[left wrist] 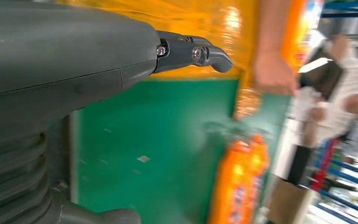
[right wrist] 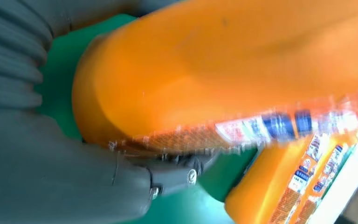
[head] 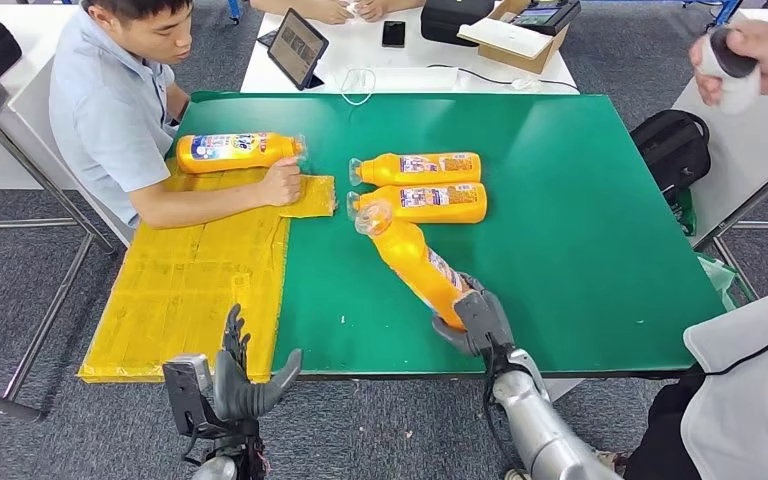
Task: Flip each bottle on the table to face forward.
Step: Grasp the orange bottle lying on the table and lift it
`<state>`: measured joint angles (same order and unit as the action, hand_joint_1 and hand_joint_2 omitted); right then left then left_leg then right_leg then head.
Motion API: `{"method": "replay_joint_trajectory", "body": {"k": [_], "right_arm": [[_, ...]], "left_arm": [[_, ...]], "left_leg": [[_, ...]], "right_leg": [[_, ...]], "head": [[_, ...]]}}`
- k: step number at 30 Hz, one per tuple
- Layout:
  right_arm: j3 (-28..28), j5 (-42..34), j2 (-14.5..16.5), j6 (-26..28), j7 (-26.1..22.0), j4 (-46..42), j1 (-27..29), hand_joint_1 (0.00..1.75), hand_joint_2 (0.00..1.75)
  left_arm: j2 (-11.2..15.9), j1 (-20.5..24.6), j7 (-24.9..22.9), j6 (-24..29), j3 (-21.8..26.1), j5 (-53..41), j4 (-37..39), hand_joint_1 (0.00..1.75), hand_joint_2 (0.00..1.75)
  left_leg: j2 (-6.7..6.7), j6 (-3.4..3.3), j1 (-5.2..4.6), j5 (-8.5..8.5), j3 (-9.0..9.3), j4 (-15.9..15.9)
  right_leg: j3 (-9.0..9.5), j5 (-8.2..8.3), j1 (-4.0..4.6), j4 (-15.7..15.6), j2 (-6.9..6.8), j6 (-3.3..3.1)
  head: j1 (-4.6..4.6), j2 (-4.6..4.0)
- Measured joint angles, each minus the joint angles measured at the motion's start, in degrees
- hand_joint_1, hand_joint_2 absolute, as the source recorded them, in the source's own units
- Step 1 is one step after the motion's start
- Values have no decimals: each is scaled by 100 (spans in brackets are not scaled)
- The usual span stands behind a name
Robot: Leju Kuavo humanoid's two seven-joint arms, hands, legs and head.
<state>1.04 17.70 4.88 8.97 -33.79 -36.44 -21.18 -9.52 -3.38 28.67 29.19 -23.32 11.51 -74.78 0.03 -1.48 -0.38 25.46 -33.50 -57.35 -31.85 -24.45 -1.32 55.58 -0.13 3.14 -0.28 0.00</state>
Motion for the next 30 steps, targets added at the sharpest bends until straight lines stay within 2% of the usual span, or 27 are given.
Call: {"method": "replay_joint_trajectory", "body": {"k": [4,7,13,20,30], "right_arm": [[117,-445,134,-14,120,-696,452,175,175],[309,-495,201,23,216,-1061,624,175,175],[1107,-253,369,-46,209,-1354,805,175,175],[2058,-70,660,201,67,-1268,820,175,175],[2633,-68,893,402,0,-950,648,175,175]], "left_arm": [[70,-34,258,316,-70,-184,217,0,175],[102,-31,359,284,-131,-238,221,0,175],[182,-28,233,-646,-441,104,-144,0,175],[249,-7,-60,-1436,-772,533,-593,0,175],[300,51,-131,-1590,-864,686,-707,0,175]], "left_leg": [[-3,0,0,-1,-23,0],[-3,0,0,-1,-26,0],[-1,0,0,-1,-30,0],[0,1,3,-1,-31,2],[0,1,1,-1,-31,1]], "right_leg": [[-21,0,0,2,-1,0],[-24,-1,0,2,-1,0],[-30,-1,-1,2,-1,0],[-31,-1,0,3,-1,-1],[-31,-1,-1,2,0,-1]], "head": [[-2,0],[0,0],[0,0],[1,0],[0,0]]}}
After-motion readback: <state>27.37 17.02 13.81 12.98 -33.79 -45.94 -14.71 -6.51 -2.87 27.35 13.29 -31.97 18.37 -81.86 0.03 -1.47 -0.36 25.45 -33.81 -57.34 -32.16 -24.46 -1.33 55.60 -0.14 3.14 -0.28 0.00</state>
